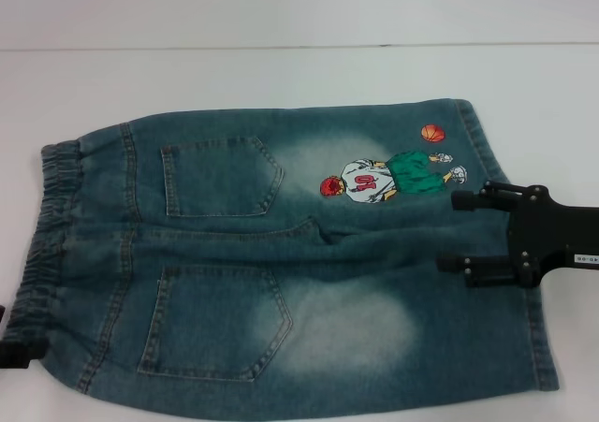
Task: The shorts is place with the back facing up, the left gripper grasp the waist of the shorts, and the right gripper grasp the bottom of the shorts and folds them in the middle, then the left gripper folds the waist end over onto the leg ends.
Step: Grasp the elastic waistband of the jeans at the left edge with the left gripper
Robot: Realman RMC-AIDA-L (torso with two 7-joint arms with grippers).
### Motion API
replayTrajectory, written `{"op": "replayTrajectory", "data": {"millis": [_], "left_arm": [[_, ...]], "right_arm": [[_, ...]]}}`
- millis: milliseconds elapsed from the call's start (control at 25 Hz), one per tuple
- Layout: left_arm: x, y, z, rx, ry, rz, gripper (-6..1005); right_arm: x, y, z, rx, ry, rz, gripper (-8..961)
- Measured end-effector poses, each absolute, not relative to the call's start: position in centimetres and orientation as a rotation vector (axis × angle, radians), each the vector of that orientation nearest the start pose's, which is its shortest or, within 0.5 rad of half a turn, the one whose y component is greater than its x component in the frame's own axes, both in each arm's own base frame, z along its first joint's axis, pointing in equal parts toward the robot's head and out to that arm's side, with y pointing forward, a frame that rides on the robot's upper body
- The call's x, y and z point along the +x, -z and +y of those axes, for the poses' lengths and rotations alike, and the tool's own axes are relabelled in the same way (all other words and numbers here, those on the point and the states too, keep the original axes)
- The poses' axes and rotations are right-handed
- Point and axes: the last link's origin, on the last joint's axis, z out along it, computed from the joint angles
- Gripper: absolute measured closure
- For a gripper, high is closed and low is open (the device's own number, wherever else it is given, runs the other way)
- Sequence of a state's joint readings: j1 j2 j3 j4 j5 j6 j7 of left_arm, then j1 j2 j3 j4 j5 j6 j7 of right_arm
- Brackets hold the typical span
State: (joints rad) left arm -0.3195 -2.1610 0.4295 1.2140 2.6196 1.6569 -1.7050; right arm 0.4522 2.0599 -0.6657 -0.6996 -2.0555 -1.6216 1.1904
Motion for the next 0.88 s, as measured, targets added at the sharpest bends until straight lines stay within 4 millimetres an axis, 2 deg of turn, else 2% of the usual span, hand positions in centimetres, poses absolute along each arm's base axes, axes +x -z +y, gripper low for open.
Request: {"op": "replayTrajectory", "data": {"millis": [480,880], "left_arm": [[-36.46,-7.65,24.79,-2.416,-0.088,-1.165,97],[-36.45,-7.29,25.00,-2.432,-0.092,-1.173,273]], "right_arm": [[29.06,-1.32,30.30,-2.762,-0.593,0.413,37],[29.07,-1.32,30.10,-2.767,-0.600,0.416,37]]}}
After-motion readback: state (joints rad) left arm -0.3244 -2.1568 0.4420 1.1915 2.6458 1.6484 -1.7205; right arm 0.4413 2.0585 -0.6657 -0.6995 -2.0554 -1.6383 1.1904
